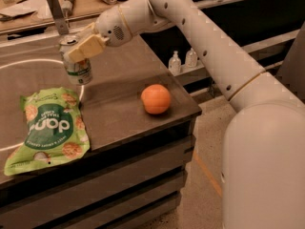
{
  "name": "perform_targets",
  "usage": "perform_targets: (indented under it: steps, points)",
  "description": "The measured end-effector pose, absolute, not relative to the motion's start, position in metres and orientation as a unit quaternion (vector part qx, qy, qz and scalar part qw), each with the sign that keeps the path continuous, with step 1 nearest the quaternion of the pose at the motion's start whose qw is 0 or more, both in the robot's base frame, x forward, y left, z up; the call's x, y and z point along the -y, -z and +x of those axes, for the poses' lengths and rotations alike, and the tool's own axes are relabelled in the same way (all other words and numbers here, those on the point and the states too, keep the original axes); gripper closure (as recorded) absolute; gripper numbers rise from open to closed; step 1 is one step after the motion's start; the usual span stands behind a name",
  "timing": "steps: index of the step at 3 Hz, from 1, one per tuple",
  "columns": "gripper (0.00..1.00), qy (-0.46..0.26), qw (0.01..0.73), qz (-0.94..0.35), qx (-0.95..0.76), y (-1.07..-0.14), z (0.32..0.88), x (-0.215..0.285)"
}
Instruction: Move 7up can near green rice chip bag
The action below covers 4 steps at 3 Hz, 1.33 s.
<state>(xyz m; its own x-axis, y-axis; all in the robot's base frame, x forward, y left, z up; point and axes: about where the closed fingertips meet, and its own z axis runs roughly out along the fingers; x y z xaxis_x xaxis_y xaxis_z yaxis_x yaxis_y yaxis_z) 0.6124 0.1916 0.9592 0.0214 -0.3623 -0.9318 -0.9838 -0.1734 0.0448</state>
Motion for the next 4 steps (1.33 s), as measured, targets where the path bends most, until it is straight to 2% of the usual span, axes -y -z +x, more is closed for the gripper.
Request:
perform_targets:
  steps: [2, 3, 4]
  points:
    - [1.0, -0.45, 0.337, -0.621, -0.546, -0.942, 0.564, -0.178]
    - [0.74, -0.459, 0.341, -0.599, -0.56, -0.935, 0.552, -0.149]
    - [0.43, -0.466, 0.345, -0.591, -0.561, -0.931, 0.546, -0.137]
